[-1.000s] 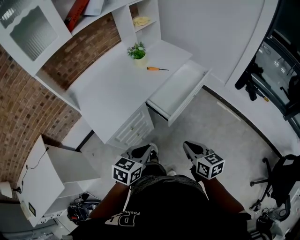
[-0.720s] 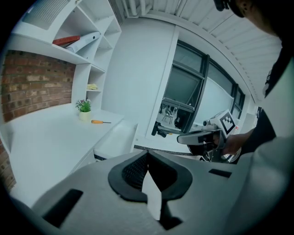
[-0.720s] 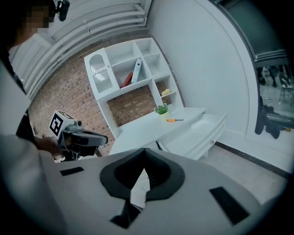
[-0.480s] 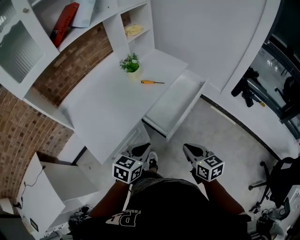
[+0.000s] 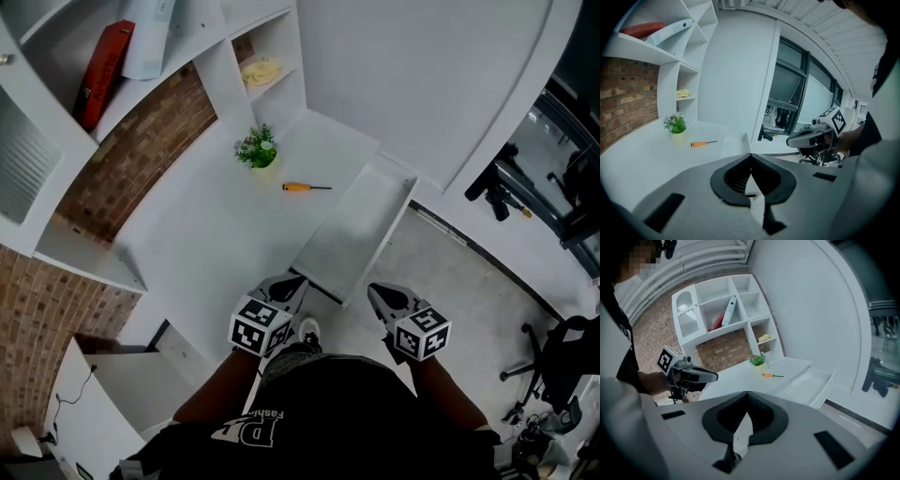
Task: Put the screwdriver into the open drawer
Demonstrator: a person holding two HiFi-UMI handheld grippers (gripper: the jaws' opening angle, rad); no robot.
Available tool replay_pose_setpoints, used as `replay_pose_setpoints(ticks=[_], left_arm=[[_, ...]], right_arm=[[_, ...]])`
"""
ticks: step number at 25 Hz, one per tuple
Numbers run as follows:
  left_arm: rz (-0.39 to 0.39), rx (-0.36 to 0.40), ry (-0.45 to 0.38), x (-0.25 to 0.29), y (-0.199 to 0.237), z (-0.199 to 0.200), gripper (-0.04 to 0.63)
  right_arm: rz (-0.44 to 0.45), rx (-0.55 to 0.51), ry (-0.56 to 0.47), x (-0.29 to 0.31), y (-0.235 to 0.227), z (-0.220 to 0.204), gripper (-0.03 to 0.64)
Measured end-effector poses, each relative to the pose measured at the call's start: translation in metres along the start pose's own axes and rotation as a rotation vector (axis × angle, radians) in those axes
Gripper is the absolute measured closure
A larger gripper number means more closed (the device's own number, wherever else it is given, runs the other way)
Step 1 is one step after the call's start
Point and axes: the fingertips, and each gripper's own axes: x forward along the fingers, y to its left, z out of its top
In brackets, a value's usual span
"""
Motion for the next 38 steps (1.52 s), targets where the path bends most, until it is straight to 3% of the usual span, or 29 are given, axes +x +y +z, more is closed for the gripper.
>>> replay_pose_setpoints(ticks=[17, 27, 29, 33, 38], left_arm=[[-0.101, 0.215, 0.073, 0.066, 0.114, 0.042, 0.578], [-0.082, 0.279, 0.132, 0.109, 0.148, 0.035, 0.575], [-0.071, 0.299, 0.149, 0.118, 0.154, 0.032, 0.497], [-0.021, 0.322, 0.187, 0.135, 0.172, 0.029, 0.491], [-0.006, 0.450, 0.264, 0.170, 0.199, 0.031, 0.491]], right_arm=[[-0.136, 0.048, 0.005, 0.085, -0.040, 0.039, 0.611], [-0.140, 0.060, 0.028, 0.095, -0.054, 0.040, 0.611], [-0.124, 0.043, 0.041, 0.097, -0.057, 0.039, 0.611], [-0.100, 0.040, 0.060, 0.101, -0.065, 0.041, 0.611], [-0.101, 0.049, 0.062, 0.105, -0.080, 0.045, 0.611]])
